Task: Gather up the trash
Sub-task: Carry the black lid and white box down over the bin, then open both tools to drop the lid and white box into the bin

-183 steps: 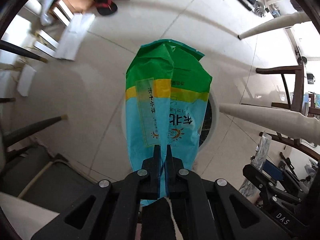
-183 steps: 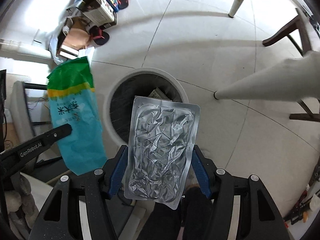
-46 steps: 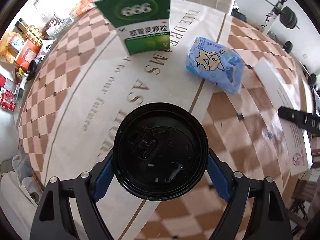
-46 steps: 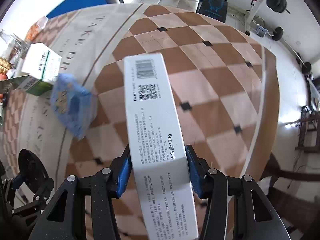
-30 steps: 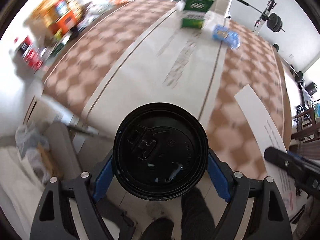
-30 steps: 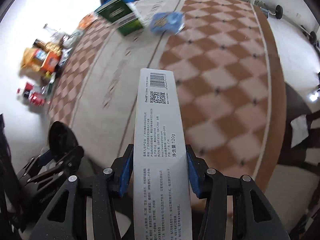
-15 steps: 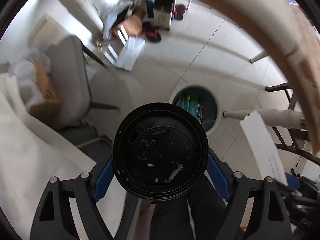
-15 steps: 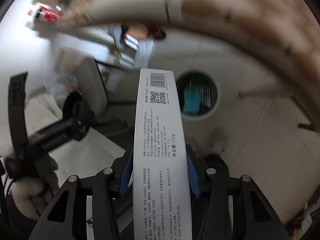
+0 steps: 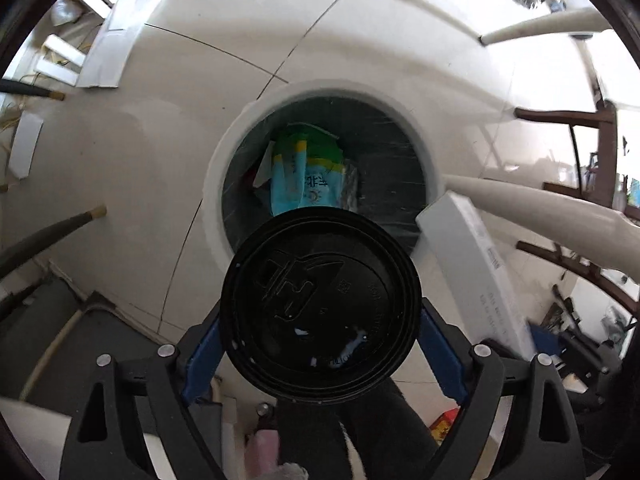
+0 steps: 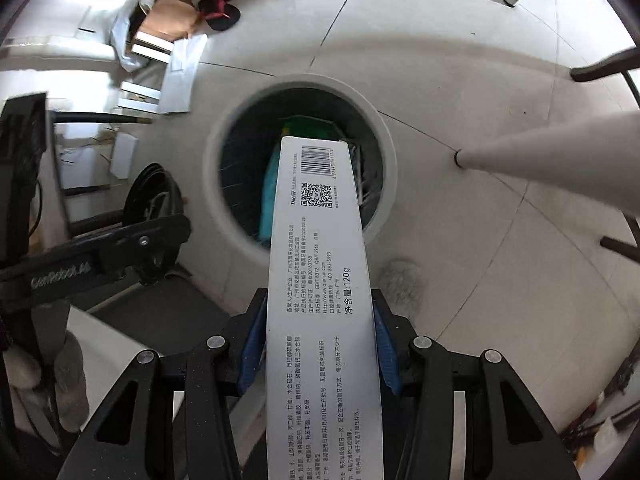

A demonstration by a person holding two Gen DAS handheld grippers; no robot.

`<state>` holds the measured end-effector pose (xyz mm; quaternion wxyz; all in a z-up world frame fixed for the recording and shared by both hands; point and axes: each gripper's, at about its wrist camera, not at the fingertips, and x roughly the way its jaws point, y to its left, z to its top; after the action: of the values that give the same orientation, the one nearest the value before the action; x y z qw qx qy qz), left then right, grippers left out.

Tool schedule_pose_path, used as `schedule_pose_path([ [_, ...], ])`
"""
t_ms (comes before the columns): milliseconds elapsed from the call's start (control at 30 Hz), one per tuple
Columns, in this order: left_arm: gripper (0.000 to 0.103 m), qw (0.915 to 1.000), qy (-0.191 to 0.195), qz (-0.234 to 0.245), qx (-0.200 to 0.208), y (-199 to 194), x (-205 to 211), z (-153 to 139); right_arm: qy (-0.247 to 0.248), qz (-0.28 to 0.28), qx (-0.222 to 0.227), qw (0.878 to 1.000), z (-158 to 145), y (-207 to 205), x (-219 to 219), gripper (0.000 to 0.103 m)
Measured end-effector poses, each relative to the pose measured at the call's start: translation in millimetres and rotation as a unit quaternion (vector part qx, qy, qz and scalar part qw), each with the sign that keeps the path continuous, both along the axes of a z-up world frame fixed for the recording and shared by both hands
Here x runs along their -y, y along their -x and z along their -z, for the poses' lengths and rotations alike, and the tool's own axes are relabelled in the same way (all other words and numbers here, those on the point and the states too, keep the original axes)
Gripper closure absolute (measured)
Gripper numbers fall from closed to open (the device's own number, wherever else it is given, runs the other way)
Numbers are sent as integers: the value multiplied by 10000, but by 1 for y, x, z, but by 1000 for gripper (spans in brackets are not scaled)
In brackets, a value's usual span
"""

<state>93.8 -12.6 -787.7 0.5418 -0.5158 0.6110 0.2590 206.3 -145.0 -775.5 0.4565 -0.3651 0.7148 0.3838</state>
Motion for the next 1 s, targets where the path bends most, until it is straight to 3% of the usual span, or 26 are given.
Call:
schedule_pose_path([
  [100,4,9999,-22,90,-79,-7,-3,16,26,-113,16,9999,33,-11,-9,52],
  [333,3,9993,-225,43,-284,6,-8,11,204,-360,110,9991,85,-17,-33,51],
  [367,3,9991,-287,27,-327,7,-8,8,220,-394,157,9989,87,-18,-36,46],
  [400,3,9985,-404,-3,-375,10,-7,3,200,-386,203,9988,88,-19,-37,25],
  [467,3,9959,-748,-1,-503,16,-7,-6,163,-368,324,9987,85,-18,-39,2],
  [567,3,9882,-1288,76,-828,26,-4,-23,141,-324,526,9980,76,-20,-37,1],
  [633,3,9854,-1439,51,-909,33,-1,-32,115,-305,624,9975,68,-18,-35,0],
  [1000,3,9816,-1608,-253,-1001,53,28,-99,-184,-118,980,9950,-5,-7,-18,0],
])
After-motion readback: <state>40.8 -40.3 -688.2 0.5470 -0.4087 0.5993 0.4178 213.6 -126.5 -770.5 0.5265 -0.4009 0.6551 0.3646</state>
